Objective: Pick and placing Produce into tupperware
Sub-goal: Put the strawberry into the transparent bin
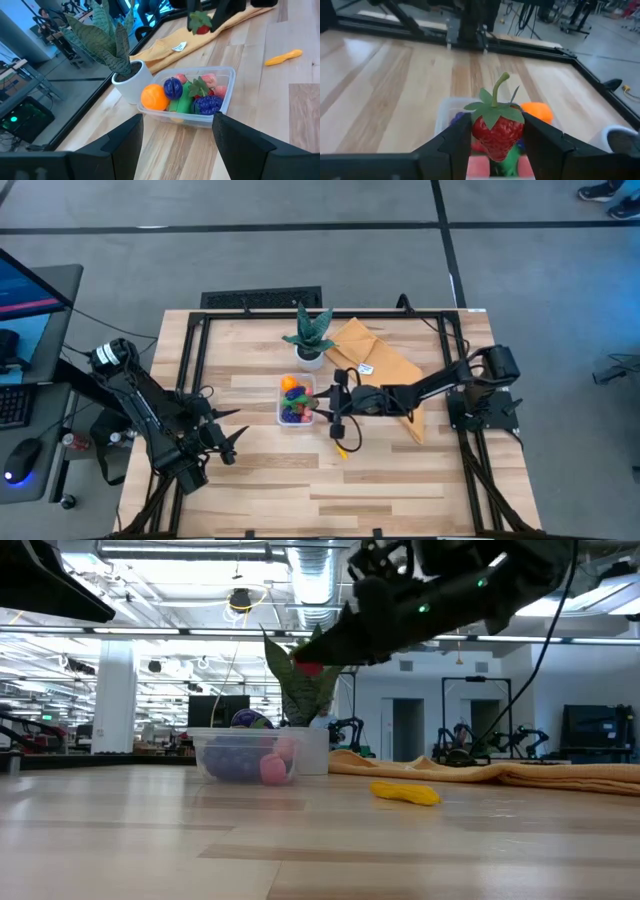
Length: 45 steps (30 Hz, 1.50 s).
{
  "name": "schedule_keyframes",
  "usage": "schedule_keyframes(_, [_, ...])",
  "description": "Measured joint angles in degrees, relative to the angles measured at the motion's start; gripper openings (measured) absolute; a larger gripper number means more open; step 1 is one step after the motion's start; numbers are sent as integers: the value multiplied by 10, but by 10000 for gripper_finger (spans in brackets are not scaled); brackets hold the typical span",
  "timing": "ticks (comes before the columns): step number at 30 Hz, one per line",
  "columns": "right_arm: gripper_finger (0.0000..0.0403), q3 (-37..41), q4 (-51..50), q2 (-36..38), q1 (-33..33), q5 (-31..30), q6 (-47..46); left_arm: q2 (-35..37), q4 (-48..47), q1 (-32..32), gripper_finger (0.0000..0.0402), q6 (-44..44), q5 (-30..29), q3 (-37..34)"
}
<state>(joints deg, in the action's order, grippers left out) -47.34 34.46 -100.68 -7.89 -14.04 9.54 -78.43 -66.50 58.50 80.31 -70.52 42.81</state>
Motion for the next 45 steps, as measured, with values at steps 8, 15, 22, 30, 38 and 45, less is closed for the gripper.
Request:
schedule_keyframes(8, [158,-1,51,-48,27,7,1,0,0,0,228,0,0,0])
schedule_keyframes(15, [157,-2,67,-48,36,7,-20,0,0,0,228,-2,0,0])
schedule_keyframes(22, [165,-15,125,-102,37,19,-20,0,0,0,228,-2,-3,0])
schedule_keyframes(30, [156,-52,121,-151,46,21,-20,0,0,0,228,-2,-3,0])
schedule_keyframes(38, [164,-52,106,-147,46,21,-22,0,0,0,228,-2,-3,0])
schedule_keyframes(45, [167,-52,60,-147,54,33,-55,0,0,0,228,-2,-3,0])
